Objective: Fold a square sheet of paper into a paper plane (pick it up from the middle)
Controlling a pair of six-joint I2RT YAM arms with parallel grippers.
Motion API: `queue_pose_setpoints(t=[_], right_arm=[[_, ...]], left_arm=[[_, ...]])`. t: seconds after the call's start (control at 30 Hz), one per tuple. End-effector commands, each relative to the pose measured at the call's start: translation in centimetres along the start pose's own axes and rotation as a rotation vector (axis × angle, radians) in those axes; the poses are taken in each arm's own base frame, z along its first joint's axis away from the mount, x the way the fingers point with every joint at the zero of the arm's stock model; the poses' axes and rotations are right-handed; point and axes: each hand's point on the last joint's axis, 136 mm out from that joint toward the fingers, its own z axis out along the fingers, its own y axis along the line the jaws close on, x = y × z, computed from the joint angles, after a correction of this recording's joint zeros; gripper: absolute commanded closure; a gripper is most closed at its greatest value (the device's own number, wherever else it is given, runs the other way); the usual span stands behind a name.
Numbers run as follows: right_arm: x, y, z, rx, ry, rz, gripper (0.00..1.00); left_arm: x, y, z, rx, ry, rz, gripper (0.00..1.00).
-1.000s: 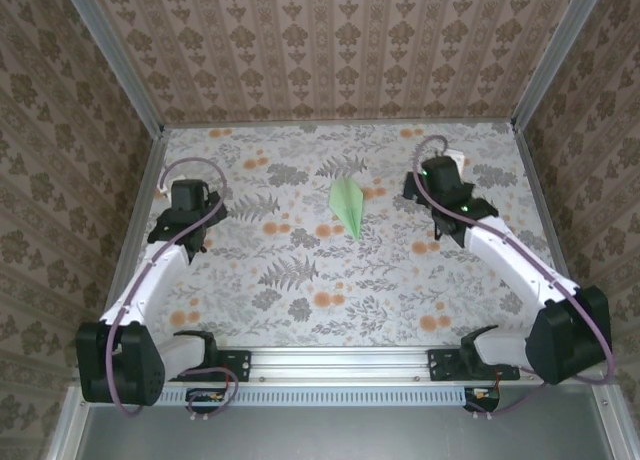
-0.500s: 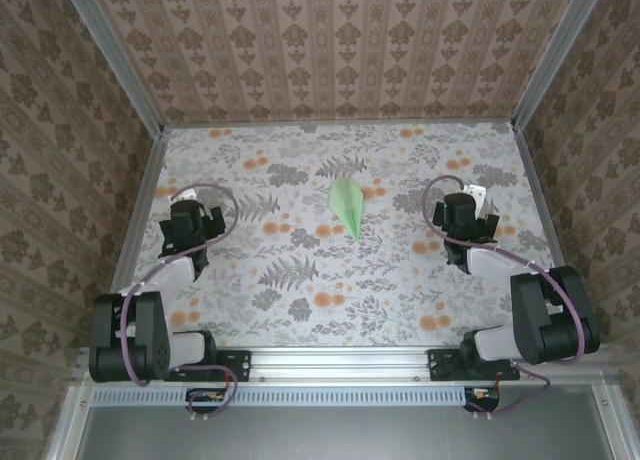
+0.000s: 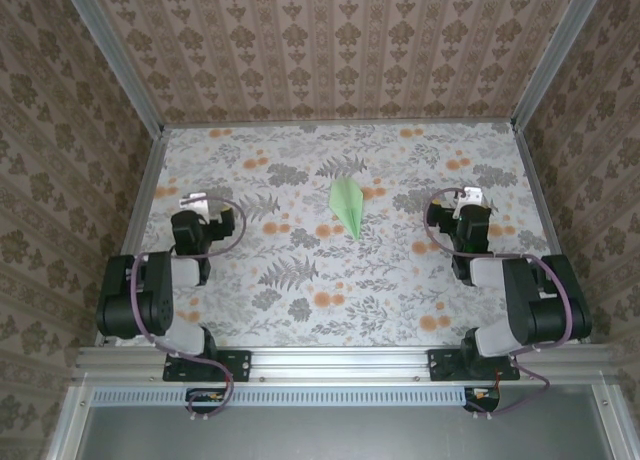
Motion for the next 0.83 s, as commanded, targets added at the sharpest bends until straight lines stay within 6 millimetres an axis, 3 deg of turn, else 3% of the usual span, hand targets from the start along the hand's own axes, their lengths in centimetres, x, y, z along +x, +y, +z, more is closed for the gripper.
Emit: queue_pose_setpoints(t=[0.0, 0.13, 0.33, 0.8], right_arm=[[-1.0, 1.6, 0.2, -0.094, -0.081, -0.019, 0.0], [-0.9, 1.7, 1.0, -0.081, -0.028, -0.028, 0.0], [-1.0, 1.7, 0.9, -0.078, -0.033, -0.031, 0.0], [-0.9, 1.8, 0.8, -0.084, -0.038, -0.033, 0.0]], left_arm=[[-1.8, -0.7, 0.0, 0.047, -0.077, 0.029, 0.0], [-1.9, -0.4, 0.5, -0.01, -0.054, 0.053, 0.0], [-1.8, -1.4, 0.7, 0.026, -0.035, 0.085, 0.0], [-1.9, -1.5, 0.8, 0.032, -0.036, 0.089, 0.0]])
